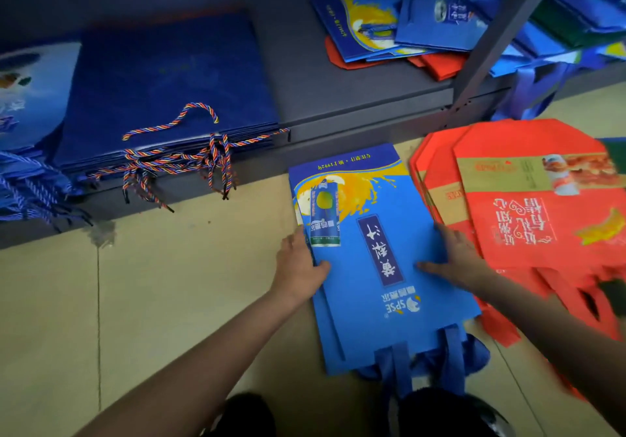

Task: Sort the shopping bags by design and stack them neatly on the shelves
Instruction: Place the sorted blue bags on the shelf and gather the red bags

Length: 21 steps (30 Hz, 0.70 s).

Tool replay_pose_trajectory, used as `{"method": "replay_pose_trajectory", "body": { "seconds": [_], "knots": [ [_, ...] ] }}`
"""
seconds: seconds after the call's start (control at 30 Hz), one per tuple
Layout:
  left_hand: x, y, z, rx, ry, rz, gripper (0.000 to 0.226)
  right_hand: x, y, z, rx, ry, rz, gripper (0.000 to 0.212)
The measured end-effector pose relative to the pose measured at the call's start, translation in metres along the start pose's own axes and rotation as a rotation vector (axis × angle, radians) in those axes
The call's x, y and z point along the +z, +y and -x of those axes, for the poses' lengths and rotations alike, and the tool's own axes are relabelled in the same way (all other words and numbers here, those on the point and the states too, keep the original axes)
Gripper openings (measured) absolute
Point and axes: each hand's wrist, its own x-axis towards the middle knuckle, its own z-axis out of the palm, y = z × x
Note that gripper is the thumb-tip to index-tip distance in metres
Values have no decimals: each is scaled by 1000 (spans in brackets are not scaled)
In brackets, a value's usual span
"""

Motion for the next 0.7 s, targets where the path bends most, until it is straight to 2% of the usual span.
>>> {"method": "replay_pose_trajectory", "body": {
  "seconds": [0.1,0.2,0.47,0.53,0.6,0.63,0.7],
  "knots": [
    [21,7,-4,-221,-50,133,75,29,1,16,-15,-44,123,100],
    [31,13,-9,-312,-27,155,74,44,1,21,24,-22,118,99],
    [43,23,-14,-364,60,366,76,28,-6,-8,51,22,-48,111],
    [38,27,-16,-420,88,448,78,21,-4,-10,66,18,-178,110],
    [33,28,-19,-485,108,560,75,18,1,-4,76,-17,-479,102],
    [32,28,-18,-494,97,558,74,20,4,2,73,-38,-643,96],
    [32,26,-14,-474,57,401,68,26,10,16,78,-42,-824,82]
  ]
}}
